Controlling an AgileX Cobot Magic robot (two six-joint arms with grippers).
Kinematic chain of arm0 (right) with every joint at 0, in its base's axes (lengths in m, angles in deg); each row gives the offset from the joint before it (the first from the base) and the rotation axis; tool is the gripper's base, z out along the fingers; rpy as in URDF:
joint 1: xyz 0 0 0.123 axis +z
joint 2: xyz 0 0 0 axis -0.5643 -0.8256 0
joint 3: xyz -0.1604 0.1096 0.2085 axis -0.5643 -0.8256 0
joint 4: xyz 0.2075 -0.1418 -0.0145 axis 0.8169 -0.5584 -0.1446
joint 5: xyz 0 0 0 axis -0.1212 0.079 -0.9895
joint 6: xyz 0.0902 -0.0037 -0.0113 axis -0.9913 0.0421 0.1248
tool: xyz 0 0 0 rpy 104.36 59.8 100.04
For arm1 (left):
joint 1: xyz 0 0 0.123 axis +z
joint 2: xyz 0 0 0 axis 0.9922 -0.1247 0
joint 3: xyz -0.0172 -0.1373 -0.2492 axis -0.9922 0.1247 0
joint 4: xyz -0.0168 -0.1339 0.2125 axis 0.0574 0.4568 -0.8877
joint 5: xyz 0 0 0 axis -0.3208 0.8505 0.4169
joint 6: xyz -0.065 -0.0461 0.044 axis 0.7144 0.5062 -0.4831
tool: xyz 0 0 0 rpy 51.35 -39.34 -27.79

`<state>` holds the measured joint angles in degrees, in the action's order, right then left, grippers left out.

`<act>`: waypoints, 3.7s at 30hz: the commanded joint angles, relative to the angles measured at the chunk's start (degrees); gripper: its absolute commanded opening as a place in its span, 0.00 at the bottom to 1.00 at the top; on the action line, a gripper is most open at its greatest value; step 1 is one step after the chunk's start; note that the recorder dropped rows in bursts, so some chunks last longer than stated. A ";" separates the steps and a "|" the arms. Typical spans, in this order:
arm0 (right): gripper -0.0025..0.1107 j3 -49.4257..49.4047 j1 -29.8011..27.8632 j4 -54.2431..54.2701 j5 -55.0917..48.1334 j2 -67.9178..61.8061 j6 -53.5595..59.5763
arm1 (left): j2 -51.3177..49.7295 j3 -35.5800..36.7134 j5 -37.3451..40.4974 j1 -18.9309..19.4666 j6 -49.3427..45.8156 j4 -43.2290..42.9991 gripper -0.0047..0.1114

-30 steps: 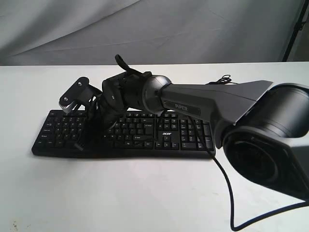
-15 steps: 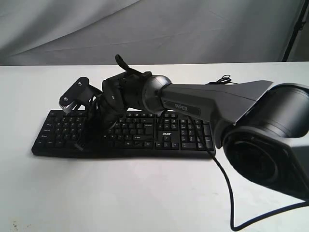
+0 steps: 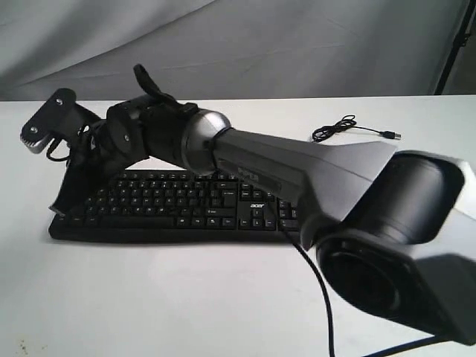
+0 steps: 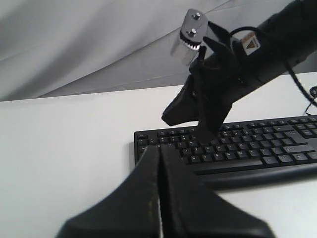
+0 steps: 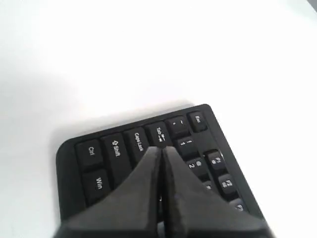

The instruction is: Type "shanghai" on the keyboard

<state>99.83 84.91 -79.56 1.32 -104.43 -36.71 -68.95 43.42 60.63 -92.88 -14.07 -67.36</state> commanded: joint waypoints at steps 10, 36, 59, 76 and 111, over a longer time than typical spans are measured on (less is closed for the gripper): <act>0.02 2.13 0.32 5.97 4.66 -4.07 2.52 | 0.20 0.25 -0.27 -0.20 0.16 -0.04 0.04; 0.02 2.26 -1.04 7.70 6.78 -7.34 2.93 | 0.20 0.25 -0.27 -0.20 0.16 -0.04 0.04; 0.02 2.26 -1.24 7.98 6.57 -7.53 3.17 | 0.20 0.25 -0.27 -0.20 0.16 -0.04 0.04; 0.02 2.26 -0.66 8.09 6.57 -8.72 3.30 | 0.20 0.25 -0.27 -0.20 0.16 -0.04 0.04; 0.02 -30.62 -4.29 3.60 5.70 15.23 2.21 | 0.20 0.25 -0.27 -0.20 0.16 -0.04 0.04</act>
<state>70.85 81.02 -77.59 5.29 -89.22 -34.53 -68.95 43.42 60.63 -92.88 -14.07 -67.36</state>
